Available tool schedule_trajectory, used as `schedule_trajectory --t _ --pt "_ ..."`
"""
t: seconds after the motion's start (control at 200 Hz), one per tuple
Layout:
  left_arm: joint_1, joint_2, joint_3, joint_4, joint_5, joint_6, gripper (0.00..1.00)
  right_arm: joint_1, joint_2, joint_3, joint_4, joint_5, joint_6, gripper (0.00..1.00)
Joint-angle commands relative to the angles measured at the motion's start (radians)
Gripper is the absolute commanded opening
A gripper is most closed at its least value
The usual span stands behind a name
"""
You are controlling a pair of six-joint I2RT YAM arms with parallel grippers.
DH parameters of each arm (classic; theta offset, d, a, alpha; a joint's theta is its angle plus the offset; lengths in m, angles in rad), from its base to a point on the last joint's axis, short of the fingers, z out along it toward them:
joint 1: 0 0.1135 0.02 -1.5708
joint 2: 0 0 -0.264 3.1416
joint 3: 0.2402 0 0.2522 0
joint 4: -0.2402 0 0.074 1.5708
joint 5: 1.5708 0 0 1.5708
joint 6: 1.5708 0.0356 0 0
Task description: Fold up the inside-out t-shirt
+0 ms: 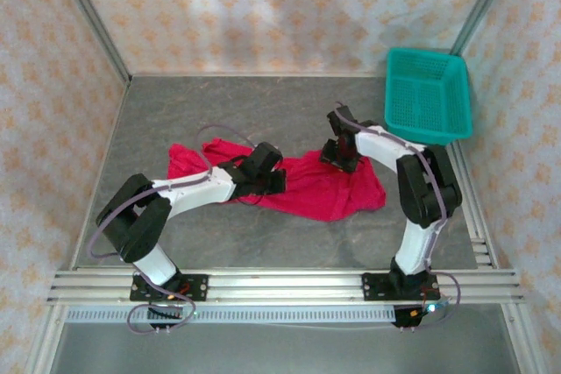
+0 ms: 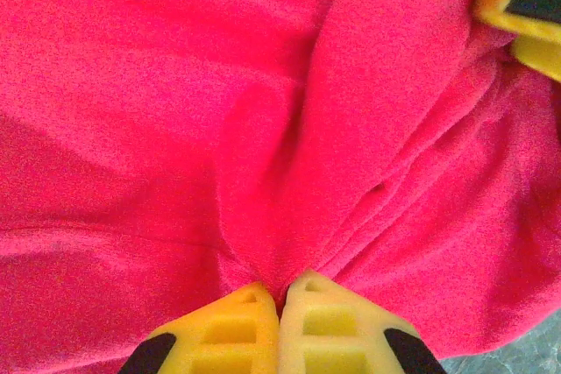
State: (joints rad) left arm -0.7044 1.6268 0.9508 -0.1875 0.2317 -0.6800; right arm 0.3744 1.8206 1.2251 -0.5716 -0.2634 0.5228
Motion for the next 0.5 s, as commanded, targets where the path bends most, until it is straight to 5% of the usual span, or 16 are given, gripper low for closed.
schedule_trajectory --t 0.0,0.29,0.385,0.495 --pt "0.005 -0.008 0.035 -0.04 -0.011 0.02 0.0 0.001 -0.117 -0.02 0.012 0.008 -0.009 0.65" --pt "0.005 -0.018 0.044 -0.041 0.001 0.014 0.0 0.021 -0.115 -0.098 0.145 -0.058 0.108 0.66" --pt "0.003 -0.027 0.039 -0.048 0.001 0.014 0.0 0.024 -0.065 -0.052 0.152 -0.086 0.128 0.61" --pt "0.004 -0.038 0.03 -0.047 -0.003 0.014 0.0 0.023 -0.052 -0.032 0.162 -0.082 0.146 0.41"
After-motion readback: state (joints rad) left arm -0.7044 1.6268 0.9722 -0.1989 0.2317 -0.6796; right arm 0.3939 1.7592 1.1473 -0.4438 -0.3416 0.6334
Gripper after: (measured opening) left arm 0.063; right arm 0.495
